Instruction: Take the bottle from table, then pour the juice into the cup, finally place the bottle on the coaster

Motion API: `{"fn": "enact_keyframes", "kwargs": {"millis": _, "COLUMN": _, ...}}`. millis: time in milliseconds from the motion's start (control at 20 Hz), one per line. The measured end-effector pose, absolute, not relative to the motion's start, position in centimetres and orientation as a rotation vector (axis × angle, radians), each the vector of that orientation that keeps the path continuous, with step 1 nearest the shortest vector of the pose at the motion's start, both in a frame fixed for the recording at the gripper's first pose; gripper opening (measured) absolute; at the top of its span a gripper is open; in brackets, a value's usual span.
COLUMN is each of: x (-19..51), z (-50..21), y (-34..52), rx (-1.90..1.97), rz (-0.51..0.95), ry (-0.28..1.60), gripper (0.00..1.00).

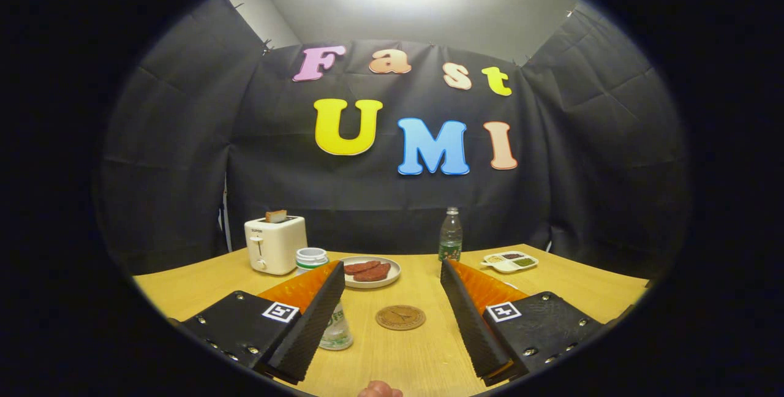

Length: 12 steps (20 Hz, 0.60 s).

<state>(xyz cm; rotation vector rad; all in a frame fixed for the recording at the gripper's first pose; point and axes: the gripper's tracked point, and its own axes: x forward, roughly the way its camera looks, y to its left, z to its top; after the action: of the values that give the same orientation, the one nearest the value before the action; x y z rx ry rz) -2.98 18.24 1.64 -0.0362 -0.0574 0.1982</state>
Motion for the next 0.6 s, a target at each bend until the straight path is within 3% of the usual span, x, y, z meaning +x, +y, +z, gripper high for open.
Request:
{"fn": "enact_keyframes", "kwargs": {"millis": 250, "x": -2.1, "z": -0.6, "y": 21.8, "rx": -0.086, "rz": 0.214, "ry": -0.033, "gripper": 0.95}}
{"fn": "enact_keyframes", "kwargs": {"millis": 600, "x": -0.3, "z": -5.6, "y": 25.8, "rx": -0.116, "rz": 0.352, "ry": 0.034, "gripper": 0.95}}
